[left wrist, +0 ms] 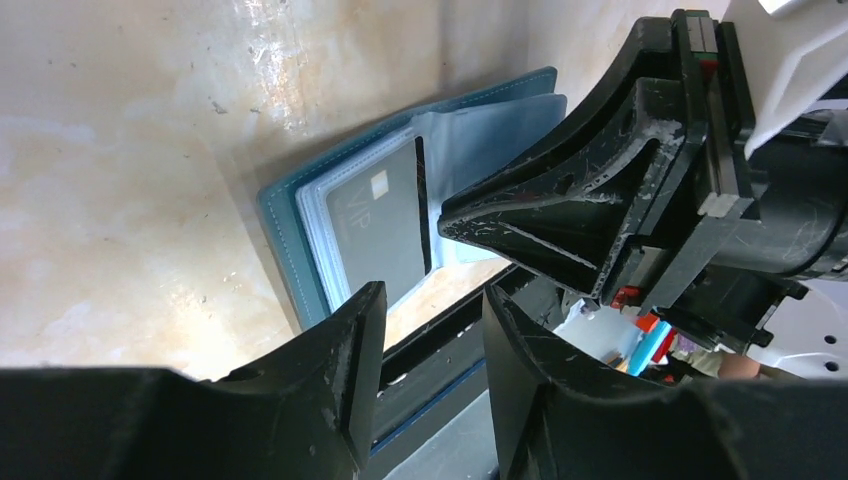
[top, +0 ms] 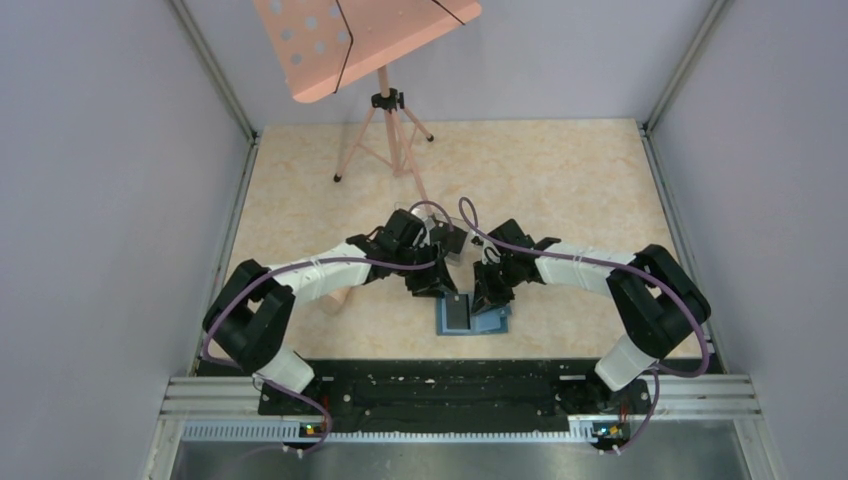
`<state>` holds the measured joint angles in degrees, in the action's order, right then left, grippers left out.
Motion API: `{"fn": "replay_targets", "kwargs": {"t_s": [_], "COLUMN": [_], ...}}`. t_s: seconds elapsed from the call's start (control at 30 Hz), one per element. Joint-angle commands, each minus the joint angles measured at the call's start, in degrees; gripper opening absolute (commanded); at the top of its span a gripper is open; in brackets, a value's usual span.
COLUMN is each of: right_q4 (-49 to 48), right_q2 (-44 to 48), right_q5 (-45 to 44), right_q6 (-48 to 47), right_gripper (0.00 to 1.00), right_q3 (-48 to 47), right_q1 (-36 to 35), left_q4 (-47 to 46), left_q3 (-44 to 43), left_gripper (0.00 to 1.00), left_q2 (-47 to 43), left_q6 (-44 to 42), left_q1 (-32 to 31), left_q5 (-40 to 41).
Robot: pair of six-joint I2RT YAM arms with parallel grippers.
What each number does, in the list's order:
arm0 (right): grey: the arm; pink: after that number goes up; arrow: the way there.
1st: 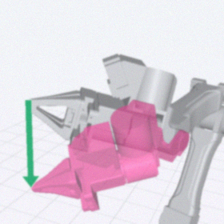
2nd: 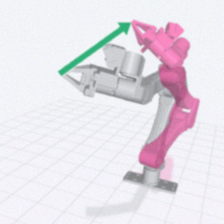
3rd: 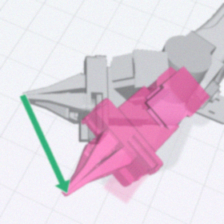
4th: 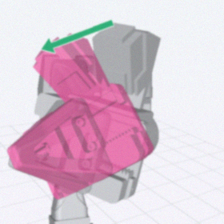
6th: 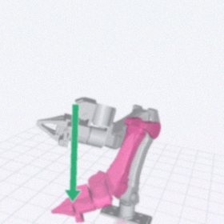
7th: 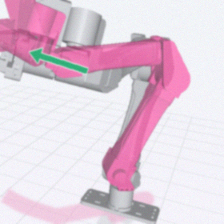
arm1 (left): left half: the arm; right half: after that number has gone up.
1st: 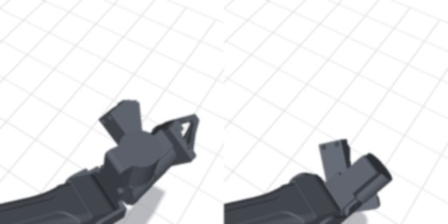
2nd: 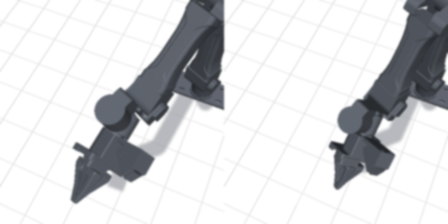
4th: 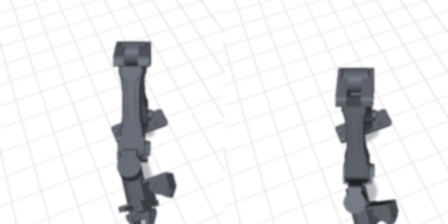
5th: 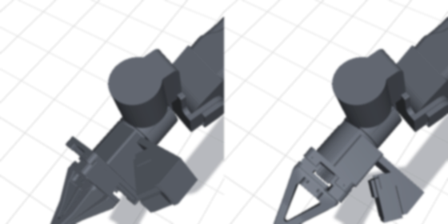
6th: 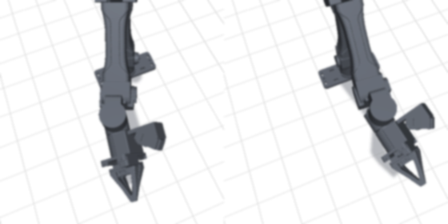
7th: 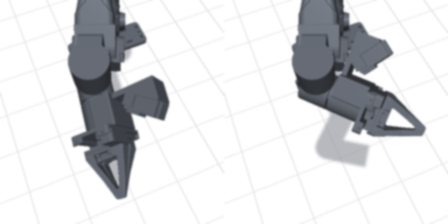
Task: Put the credit cards into the card holder
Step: Turn over the card holder at the center of the board.
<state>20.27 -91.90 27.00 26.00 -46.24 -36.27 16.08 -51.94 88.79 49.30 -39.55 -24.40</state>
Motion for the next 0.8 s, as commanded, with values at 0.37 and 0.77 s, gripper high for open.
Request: {"fn": "replay_targets", "kwargs": {"t_s": [0.37, 0.77], "right_q4": [-2.09, -2.67], "right_q2": [-1.55, -2.60], "right_q5": [-0.72, -0.64], "right_q6": [-0.53, -0.84], "right_gripper": [0.00, 0.00], "right_q3": [0.41, 1.50], "right_q1": [-0.28, -0.27], "left_q4": [-2.98, -0.15], "left_q3": [2.93, -0.36], "left_gripper": [0.41, 0.34], "left_q2": [5.76, 6.24], "left_q6": [1.57, -0.25], "left_q1": [-0.59, -2.67], "left_q5": [-0.09, 2.25]}}
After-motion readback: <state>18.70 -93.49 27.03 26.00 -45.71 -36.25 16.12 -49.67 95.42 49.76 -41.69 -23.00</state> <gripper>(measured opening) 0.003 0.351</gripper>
